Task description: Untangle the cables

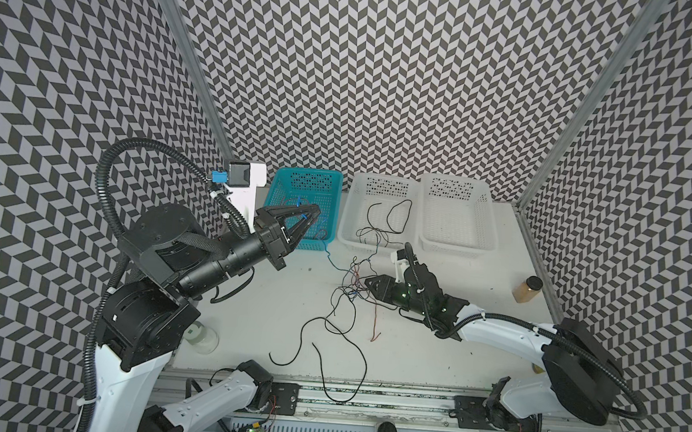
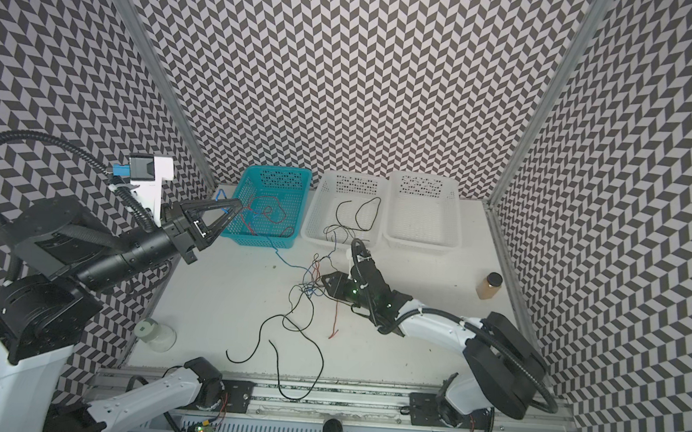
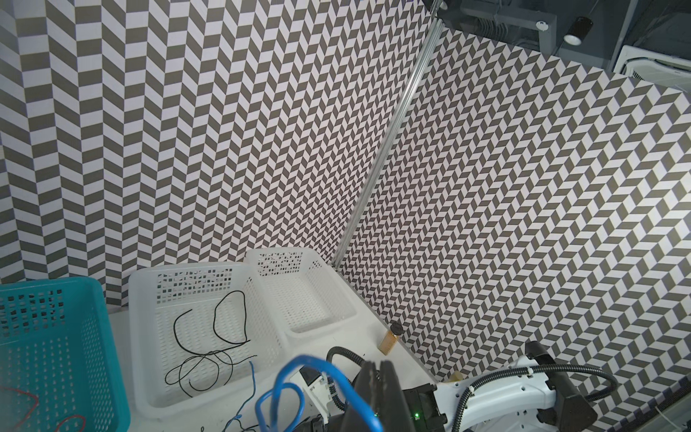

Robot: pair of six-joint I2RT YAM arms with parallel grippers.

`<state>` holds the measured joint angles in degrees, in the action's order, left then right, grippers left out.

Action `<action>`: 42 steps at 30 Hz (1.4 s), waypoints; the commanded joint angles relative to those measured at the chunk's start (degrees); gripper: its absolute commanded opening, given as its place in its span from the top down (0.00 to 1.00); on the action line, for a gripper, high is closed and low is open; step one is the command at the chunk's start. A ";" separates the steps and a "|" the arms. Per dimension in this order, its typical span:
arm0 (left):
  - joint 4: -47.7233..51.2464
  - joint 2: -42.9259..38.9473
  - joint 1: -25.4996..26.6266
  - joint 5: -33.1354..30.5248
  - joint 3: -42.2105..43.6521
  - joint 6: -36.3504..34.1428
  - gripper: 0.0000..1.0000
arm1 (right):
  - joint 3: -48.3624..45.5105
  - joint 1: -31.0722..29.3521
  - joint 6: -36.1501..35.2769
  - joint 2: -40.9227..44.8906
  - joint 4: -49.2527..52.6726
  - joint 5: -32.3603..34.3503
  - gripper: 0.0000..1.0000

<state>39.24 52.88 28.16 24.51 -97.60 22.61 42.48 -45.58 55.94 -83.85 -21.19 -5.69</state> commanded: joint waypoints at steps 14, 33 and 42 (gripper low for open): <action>-1.60 -3.19 -0.04 -3.48 17.42 -2.32 1.00 | 2.70 -0.29 -16.96 18.63 20.18 0.88 1.00; -10.06 3.08 1.61 5.34 32.50 -0.81 0.60 | 6.71 0.45 -26.36 33.68 25.59 -0.20 1.00; -21.02 -0.95 2.49 19.60 41.61 0.97 0.32 | 11.18 3.22 -30.14 35.50 27.63 -4.11 1.00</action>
<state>24.34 53.63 29.98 37.30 -57.52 23.27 51.44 -43.31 28.01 -49.89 8.08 -7.53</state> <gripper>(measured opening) 0.660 0.048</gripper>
